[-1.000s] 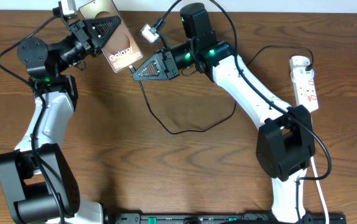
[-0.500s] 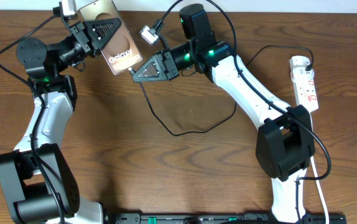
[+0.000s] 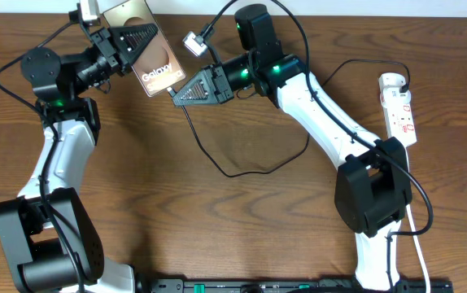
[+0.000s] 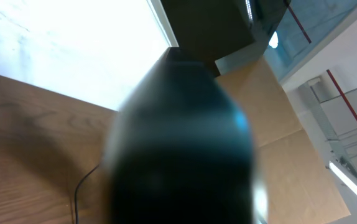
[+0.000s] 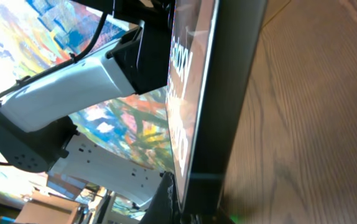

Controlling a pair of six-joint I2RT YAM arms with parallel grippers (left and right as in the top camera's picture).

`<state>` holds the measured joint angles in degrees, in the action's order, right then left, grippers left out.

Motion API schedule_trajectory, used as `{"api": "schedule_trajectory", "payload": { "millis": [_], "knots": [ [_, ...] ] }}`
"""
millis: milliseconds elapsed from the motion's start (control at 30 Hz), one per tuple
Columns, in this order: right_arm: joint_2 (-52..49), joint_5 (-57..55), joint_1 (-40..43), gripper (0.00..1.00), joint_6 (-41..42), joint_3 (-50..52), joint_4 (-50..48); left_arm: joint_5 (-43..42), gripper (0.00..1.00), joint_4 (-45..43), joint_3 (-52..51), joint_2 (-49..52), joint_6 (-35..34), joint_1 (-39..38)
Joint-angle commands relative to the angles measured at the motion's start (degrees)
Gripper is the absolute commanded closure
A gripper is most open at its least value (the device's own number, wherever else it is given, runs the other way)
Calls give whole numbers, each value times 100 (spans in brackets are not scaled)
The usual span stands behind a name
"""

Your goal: Plug charger to phone and switch on socket

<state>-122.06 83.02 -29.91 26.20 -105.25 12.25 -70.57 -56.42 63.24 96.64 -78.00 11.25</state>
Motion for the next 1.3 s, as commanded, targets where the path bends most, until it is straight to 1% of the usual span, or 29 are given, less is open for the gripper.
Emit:
{"api": "schedule_trajectory", "payload": {
  "millis": [0,67,233,400,700,900,967,1067,1267],
  "knots": [
    [96,-741,72,99,127,-90,-133,-675,93,-24,72,-116,-11,-111],
    [96,-782,72,99,151,-90,-140,-678,93,-24,72,-116,-11,-111],
    [96,-944,72,99,573,-90,-570,-610,93,-24,72,-116,-11,-111],
    [96,-1117,72,99,831,-90,-791,-529,93,-24,72,-116,-11,-111],
    [96,-1617,72,99,1132,-90,-887,-214,93,-24,72,-116,-28,-111],
    [96,-1665,72,99,1147,-90,-984,-278,93,-24,72,-116,-28,-111],
    [98,-1665,74,99,1150,-90,-1036,-494,93,-24,72,-116,-28,-111],
    [96,-1672,74,99,1163,-90,-1069,-577,93,-24,72,-116,-28,-111],
    [96,-1690,81,99,1300,-90,-1377,-664,93,-24,72,-116,-28,-111]
  ]
}}
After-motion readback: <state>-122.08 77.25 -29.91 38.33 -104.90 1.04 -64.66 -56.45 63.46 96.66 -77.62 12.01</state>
